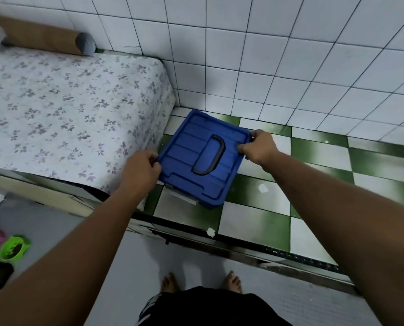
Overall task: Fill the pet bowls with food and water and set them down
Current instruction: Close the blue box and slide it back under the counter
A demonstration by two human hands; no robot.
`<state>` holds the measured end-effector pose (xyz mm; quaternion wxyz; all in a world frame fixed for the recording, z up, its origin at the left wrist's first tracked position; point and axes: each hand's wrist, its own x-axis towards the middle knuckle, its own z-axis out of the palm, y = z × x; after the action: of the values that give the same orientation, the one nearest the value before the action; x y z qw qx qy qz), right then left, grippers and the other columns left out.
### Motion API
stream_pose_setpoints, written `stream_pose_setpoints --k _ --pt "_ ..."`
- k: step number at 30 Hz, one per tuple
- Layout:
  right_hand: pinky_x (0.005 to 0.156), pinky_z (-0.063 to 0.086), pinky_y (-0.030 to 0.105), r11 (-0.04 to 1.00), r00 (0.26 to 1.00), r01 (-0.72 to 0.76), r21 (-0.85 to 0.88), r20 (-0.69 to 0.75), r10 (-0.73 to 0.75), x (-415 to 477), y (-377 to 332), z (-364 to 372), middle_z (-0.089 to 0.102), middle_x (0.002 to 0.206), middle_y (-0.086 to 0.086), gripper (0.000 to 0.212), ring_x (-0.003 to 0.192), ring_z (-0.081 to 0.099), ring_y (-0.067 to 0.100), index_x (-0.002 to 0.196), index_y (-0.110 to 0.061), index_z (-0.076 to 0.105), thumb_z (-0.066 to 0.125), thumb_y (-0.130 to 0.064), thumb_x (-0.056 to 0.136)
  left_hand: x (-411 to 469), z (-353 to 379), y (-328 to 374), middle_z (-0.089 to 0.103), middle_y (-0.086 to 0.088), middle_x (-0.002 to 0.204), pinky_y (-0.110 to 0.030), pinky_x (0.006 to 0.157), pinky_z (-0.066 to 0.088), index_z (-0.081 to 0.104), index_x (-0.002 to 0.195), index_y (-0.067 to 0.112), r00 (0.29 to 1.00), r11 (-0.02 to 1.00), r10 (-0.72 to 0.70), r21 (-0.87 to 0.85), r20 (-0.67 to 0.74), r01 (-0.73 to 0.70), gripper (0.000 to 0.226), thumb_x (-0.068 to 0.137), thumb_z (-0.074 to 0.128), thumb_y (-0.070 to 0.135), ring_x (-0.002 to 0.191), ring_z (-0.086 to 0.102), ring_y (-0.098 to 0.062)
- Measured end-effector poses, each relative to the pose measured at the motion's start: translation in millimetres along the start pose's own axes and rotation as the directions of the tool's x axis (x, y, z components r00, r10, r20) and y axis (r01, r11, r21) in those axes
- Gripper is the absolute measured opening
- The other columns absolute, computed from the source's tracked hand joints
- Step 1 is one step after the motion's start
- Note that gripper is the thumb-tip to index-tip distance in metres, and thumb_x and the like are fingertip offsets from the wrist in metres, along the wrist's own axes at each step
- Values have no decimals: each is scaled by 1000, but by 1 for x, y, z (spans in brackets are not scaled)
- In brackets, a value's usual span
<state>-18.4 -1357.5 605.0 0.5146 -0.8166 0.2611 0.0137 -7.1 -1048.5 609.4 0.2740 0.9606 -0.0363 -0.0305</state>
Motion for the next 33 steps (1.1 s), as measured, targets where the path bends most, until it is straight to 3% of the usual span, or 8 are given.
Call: stream_pose_setpoints --k 7,10,14,16,18,22,27,33 --pt "48 46 12 998 998 56 -43 -11 -57 2 1 2 59 82 0 22 65 56 8 97 -10 57 71 -3 81 3 2 -3 69 -14 121 -26 90 45 69 123 6 999 998 -51 -47 2 51 27 99 62 17 98 59 -17" --pt "60 56 26 994 999 52 -98 0 -52 10 -1 1 66 95 11 31 75 64 21 107 -4 60 73 -8 79 0 3 -2 69 -11 119 -23 87 43 70 119 7 997 994 -77 -75 -26 75 24 98 63 17 95 55 -12" --pt "68 56 31 994 998 60 -95 27 -58 19 -5 4 64 108 14 41 87 66 27 119 -2 59 72 -9 80 1 2 0 68 -3 103 -12 65 45 72 117 9 985 969 -172 -182 -9 167 22 96 68 15 77 59 -5" --pt "71 56 31 995 997 69 -73 33 -67 19 -8 5 63 104 12 42 85 64 25 122 -2 58 71 -7 82 1 3 0 67 0 102 -9 58 45 72 116 10 978 951 -208 -231 5 203 21 95 70 14 83 63 -10" --pt "71 57 31 996 997 71 -59 32 -70 21 -8 5 64 101 11 42 82 63 23 121 -3 58 71 -6 81 1 4 -2 68 -2 103 -18 64 55 72 114 9 971 922 -239 -308 28 236 20 95 71 12 92 67 -17" --pt "75 61 39 995 995 94 -43 29 -93 26 -3 4 68 100 13 31 84 66 25 106 -6 60 73 -9 78 3 8 -1 69 -2 90 -25 63 56 71 99 14 956 895 -291 -347 23 281 7 92 72 12 82 66 -15" --pt "61 55 24 995 994 95 39 52 -97 38 6 1 65 91 4 30 73 62 14 107 -8 59 74 -13 80 4 14 6 66 -9 79 -31 65 51 59 78 13 949 890 -315 -344 16 301 16 90 69 19 71 58 -18" --pt "63 46 28 983 994 48 179 -108 -29 82 19 -6 54 64 -3 23 61 49 15 80 -12 66 65 -32 91 4 18 2 66 -11 82 -38 71 55 61 84 7 947 870 -321 -389 21 304 13 90 69 16 73 59 -18"
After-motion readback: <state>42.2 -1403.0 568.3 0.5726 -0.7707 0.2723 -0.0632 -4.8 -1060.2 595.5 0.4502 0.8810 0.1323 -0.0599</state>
